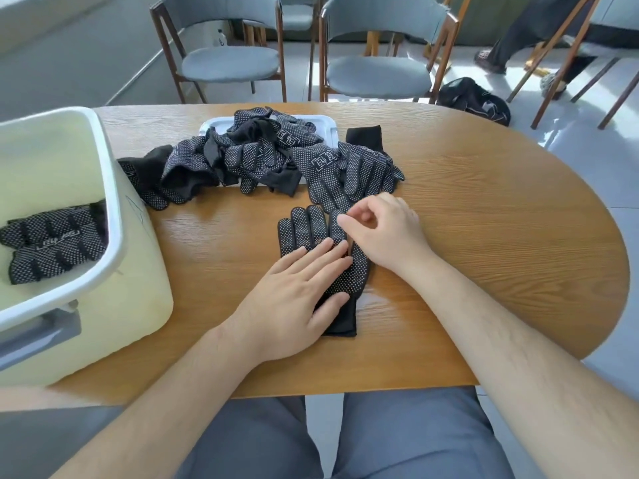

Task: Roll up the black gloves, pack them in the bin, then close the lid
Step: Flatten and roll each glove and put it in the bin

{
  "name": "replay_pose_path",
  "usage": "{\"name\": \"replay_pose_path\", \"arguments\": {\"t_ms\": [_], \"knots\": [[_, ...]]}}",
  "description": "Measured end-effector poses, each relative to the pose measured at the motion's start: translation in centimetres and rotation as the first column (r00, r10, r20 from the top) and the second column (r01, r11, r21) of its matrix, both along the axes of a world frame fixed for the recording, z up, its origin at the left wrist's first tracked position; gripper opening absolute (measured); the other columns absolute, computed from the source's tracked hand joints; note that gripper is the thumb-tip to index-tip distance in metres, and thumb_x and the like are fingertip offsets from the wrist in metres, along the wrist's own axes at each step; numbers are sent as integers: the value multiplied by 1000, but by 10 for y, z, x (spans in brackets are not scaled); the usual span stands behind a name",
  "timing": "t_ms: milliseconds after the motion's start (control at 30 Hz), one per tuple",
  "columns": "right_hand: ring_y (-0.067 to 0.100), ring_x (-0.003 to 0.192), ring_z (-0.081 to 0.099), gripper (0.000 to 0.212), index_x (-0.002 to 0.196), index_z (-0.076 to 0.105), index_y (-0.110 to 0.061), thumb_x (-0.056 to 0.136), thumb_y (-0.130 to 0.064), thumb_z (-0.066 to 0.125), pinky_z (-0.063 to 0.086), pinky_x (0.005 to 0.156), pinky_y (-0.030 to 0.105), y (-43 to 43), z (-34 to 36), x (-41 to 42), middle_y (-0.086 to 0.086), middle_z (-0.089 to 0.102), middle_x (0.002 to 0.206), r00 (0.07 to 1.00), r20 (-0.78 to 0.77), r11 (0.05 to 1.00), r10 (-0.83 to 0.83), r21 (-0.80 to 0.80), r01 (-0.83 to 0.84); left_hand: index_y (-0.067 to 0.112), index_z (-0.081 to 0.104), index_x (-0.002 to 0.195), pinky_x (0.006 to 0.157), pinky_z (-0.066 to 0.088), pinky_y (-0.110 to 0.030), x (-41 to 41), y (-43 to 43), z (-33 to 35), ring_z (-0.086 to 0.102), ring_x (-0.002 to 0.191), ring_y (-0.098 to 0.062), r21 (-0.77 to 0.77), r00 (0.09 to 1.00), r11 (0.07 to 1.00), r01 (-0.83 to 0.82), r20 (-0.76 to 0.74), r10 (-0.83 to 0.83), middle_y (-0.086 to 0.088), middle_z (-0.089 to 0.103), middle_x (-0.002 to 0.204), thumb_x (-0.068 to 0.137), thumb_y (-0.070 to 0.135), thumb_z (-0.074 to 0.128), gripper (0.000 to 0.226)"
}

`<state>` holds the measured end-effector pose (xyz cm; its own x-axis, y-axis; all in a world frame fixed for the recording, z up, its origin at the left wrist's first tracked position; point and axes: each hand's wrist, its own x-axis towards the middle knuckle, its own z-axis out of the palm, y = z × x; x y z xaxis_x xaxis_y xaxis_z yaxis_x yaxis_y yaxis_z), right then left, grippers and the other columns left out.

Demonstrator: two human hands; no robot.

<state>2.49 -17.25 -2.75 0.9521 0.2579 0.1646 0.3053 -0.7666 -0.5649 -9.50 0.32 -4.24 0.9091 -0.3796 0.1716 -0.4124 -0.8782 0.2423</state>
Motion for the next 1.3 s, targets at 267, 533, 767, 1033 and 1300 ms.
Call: {"name": "replay_pose_path", "arguments": {"t_ms": [267, 533, 767, 1033, 1300], "knots": [[2, 97, 63, 16, 104, 65, -37, 89, -41, 71, 49, 100, 36, 5, 2, 6, -21, 70, 95, 987, -100, 962, 123, 257, -94, 25, 35, 157, 127, 10, -33, -4, 0, 0, 5, 154, -1, -4, 1000, 1000, -3, -2, 3, 12, 19, 166, 104, 52, 28, 60], [5, 91, 62, 23, 112, 64, -38, 91, -31, 71, 52, 94, 33, 11, -3, 9, -16, 70, 92, 990, -105, 946, 91, 318, -53, 24, 42, 154, 126, 16, -35, -3, 1, -2, 13, 154, -3, -58, 1000, 998, 11, 21, -10, 10, 27, 165, 103, 47, 35, 56], [15, 108, 53, 20, 96, 73, -35, 86, -49, 63, 49, 97, 43, 24, 1, 18, -11, 57, 102, 988, 44, 973, 151, 172, -156, 17, 64, 134, 121, 26, -29, -1, 2, 1, 34, 148, -8, -273, 993, 962, 8, 115, 24, 7, 53, 149, 105, 34, 45, 39], [10, 107, 51, 7, 90, 72, -33, 89, -39, 70, 48, 98, 42, 32, -11, 25, -16, 58, 100, 972, 94, 970, 213, 95, -222, 16, 71, 102, 89, 42, -31, 35, 20, 5, 59, 106, -19, -145, 922, 975, -171, 326, 210, 5, 64, 107, 97, 35, 59, 22], [12, 111, 51, 21, 115, 73, -31, 95, -34, 66, 45, 101, 37, 33, -11, 22, -18, 70, 112, 931, 177, 938, 318, 84, -336, 16, 67, 105, 85, 33, -23, 37, 21, 0, 57, 104, -16, -149, 933, 968, -200, 273, 235, 6, 62, 107, 91, 36, 67, 24]]}}
